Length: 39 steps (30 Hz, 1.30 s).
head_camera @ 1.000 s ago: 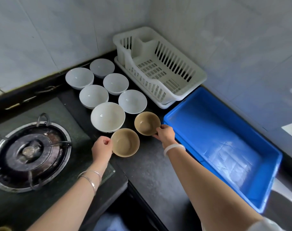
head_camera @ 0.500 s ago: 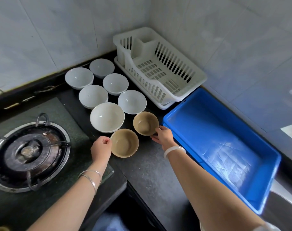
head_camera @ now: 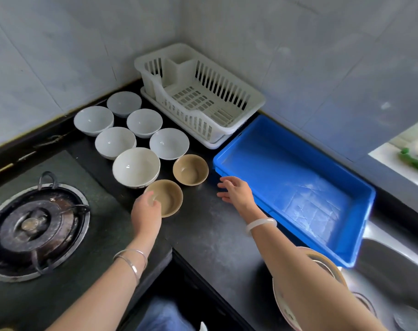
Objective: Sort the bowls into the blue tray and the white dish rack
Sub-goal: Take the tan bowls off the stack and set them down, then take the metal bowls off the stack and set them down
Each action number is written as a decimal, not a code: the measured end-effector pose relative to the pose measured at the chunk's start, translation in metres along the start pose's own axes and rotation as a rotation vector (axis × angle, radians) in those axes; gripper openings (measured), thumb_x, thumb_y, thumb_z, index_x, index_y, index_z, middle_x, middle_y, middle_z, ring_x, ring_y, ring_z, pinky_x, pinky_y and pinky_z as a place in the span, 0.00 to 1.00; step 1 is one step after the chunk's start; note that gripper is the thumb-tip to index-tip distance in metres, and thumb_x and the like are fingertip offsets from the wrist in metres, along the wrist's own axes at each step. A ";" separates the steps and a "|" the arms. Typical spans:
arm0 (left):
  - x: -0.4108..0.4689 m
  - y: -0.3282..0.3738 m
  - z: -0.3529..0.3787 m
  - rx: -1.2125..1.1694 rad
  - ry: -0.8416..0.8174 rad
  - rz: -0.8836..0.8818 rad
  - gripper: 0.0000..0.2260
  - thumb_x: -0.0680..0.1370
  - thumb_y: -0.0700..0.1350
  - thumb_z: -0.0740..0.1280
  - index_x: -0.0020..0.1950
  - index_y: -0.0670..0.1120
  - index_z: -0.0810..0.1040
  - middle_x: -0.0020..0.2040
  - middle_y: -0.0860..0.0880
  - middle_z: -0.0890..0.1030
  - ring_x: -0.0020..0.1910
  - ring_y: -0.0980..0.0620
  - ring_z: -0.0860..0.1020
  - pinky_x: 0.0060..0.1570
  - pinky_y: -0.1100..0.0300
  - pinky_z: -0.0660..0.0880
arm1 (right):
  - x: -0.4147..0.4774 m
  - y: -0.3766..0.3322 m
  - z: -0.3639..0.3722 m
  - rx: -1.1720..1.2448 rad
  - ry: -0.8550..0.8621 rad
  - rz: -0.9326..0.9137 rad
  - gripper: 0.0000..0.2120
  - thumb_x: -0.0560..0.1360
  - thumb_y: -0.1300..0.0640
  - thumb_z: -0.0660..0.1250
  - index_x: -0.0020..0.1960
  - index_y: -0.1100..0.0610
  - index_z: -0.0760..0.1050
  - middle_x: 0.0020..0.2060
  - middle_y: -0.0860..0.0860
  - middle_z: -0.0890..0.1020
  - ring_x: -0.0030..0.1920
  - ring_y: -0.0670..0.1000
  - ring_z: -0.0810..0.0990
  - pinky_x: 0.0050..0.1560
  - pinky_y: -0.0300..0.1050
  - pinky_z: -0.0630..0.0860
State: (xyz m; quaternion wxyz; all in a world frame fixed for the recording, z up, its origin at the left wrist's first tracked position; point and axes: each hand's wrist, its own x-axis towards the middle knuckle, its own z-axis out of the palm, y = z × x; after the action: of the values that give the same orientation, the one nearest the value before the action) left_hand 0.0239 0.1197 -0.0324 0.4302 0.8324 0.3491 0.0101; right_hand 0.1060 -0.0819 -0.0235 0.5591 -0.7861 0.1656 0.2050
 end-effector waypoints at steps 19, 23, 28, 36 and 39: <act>-0.203 0.067 0.143 0.174 -0.711 0.566 0.12 0.77 0.46 0.65 0.60 0.45 0.78 0.57 0.48 0.79 0.53 0.53 0.77 0.51 0.64 0.72 | -0.172 0.156 -0.187 -0.586 0.596 0.064 0.07 0.75 0.59 0.64 0.47 0.58 0.81 0.44 0.56 0.82 0.46 0.58 0.80 0.43 0.48 0.73; -0.210 0.062 0.149 0.223 -0.664 0.643 0.13 0.78 0.44 0.64 0.61 0.45 0.77 0.56 0.51 0.73 0.48 0.57 0.71 0.46 0.67 0.68 | -0.177 0.166 -0.184 -0.652 0.615 0.062 0.09 0.76 0.58 0.63 0.51 0.56 0.81 0.45 0.55 0.79 0.47 0.57 0.79 0.42 0.46 0.70; -0.212 0.059 0.152 0.226 -0.642 0.652 0.11 0.78 0.43 0.63 0.59 0.44 0.78 0.51 0.54 0.69 0.45 0.59 0.70 0.36 0.75 0.63 | -0.172 0.164 -0.187 -0.684 0.632 0.106 0.10 0.75 0.60 0.61 0.47 0.57 0.82 0.41 0.53 0.74 0.45 0.57 0.77 0.37 0.43 0.66; -0.217 0.059 0.156 0.231 -0.651 0.600 0.10 0.78 0.43 0.64 0.58 0.43 0.77 0.58 0.50 0.69 0.47 0.57 0.70 0.47 0.65 0.67 | -0.173 0.169 -0.195 -0.602 0.620 0.118 0.03 0.73 0.56 0.68 0.44 0.55 0.76 0.39 0.51 0.79 0.39 0.53 0.73 0.36 0.42 0.66; -0.216 0.061 0.157 0.231 -0.649 0.580 0.10 0.78 0.44 0.62 0.57 0.43 0.77 0.58 0.49 0.69 0.46 0.57 0.71 0.46 0.65 0.68 | -0.173 0.170 -0.197 -0.521 0.624 0.129 0.03 0.73 0.57 0.67 0.45 0.56 0.76 0.38 0.51 0.78 0.38 0.54 0.74 0.36 0.42 0.66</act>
State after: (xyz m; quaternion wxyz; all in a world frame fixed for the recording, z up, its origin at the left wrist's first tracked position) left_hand -0.0549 -0.1428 -0.0262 0.4010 0.8985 -0.0530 -0.1704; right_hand -0.0991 -0.3176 -0.0158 0.2502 -0.9139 0.3187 0.0266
